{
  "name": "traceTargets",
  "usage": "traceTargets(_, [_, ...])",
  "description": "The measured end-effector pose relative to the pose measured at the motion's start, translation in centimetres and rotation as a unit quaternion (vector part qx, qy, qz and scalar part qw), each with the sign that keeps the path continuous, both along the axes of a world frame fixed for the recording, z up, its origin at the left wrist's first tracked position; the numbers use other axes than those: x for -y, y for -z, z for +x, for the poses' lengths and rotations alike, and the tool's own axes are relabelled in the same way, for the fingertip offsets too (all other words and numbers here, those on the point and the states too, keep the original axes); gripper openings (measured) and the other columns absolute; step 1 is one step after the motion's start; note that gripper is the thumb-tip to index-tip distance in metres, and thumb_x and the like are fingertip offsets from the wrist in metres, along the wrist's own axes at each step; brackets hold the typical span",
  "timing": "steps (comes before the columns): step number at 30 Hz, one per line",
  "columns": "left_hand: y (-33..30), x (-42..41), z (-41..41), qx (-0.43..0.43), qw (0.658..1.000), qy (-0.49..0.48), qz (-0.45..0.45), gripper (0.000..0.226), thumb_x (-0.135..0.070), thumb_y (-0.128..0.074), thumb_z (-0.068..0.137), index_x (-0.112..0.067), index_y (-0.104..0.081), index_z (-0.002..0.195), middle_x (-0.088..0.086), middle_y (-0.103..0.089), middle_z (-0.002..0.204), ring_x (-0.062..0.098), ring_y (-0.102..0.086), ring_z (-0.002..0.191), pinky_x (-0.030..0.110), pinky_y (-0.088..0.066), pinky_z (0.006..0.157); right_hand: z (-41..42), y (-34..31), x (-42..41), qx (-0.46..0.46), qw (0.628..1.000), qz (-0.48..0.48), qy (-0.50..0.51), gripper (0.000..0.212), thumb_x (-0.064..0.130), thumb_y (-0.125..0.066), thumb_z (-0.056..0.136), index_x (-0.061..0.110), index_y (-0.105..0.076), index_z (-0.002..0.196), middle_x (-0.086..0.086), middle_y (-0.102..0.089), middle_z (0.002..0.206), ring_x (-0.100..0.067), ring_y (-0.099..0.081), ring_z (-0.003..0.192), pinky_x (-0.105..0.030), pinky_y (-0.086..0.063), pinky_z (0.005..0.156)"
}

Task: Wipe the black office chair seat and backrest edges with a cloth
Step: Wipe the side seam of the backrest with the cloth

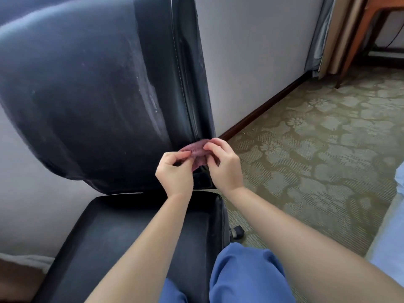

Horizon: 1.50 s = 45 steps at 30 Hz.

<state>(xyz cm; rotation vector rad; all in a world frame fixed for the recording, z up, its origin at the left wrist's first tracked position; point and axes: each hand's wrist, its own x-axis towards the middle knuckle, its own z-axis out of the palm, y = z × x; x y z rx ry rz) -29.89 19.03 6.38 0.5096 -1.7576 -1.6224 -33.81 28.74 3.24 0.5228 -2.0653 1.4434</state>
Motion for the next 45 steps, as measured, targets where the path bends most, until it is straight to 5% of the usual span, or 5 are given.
traceTargets(10, [5.5, 0.6, -1.1, 0.023, 0.998, 0.038, 0.036, 0.026, 0.013, -0.073, 0.072, -0.010, -0.065, 0.065, 0.006, -0.062, 0.076, -0.001, -0.060, 0.068, 0.014, -0.048, 0.062, -2.3, 5.5, 1.2, 0.007, 1.000, 0.010, -0.027, 0.020, -0.009, -0.051, 0.083, 0.000, -0.065, 0.094, -0.009, -0.061, 0.116, -0.012, -0.055, 0.103, -0.014, -0.043, 0.087])
traceTargets(23, [12.7, 0.5, -5.2, 0.125, 0.976, -0.042, 0.175, 0.025, 0.012, -0.067, 0.077, -0.011, -0.064, 0.069, 0.006, -0.065, 0.071, 0.014, -0.061, 0.061, 0.025, -0.052, 0.060, -4.1, 12.7, 1.2, -0.031, 0.991, 0.131, 0.014, 0.025, 0.005, -0.047, 0.083, 0.001, -0.070, 0.091, -0.015, -0.063, 0.112, -0.020, -0.048, 0.086, -0.021, -0.040, 0.075])
traceTargets(31, [14.1, 1.3, -5.6, 0.262, 0.965, -0.011, 0.003, 0.017, 0.009, -0.069, 0.076, -0.007, -0.065, 0.073, -0.003, -0.060, 0.065, 0.014, -0.058, 0.065, 0.006, -0.046, 0.054, -4.5, 13.9, 1.7, 0.348, 0.927, 0.141, -0.004, 0.033, -0.001, -0.049, 0.082, 0.012, -0.074, 0.101, -0.010, -0.071, 0.098, -0.028, -0.063, 0.092, -0.027, -0.046, 0.076])
traceTargets(36, [12.4, 0.0, -4.8, 0.241, 0.960, -0.033, 0.138, 0.022, 0.015, -0.066, 0.078, -0.005, -0.060, 0.069, 0.009, -0.058, 0.062, 0.008, -0.053, 0.039, 0.016, -0.043, 0.038, -4.0, 11.7, 1.2, 0.477, 0.872, -0.073, -0.083, 0.014, 0.025, -0.068, 0.069, 0.015, -0.075, 0.075, -0.012, -0.072, 0.075, -0.033, -0.068, 0.079, -0.045, -0.055, 0.076])
traceTargets(45, [9.1, -1.2, -3.3, 0.130, 0.953, -0.045, 0.271, 0.015, 0.014, -0.060, 0.083, 0.005, -0.064, 0.095, 0.013, -0.064, 0.079, 0.017, -0.057, 0.060, 0.018, -0.052, 0.054, -2.0, 8.7, 0.8, 0.242, 0.961, -0.123, -0.047, 0.025, 0.003, -0.068, 0.078, 0.022, -0.062, 0.093, 0.006, -0.067, 0.087, -0.009, -0.064, 0.080, -0.023, -0.052, 0.078])
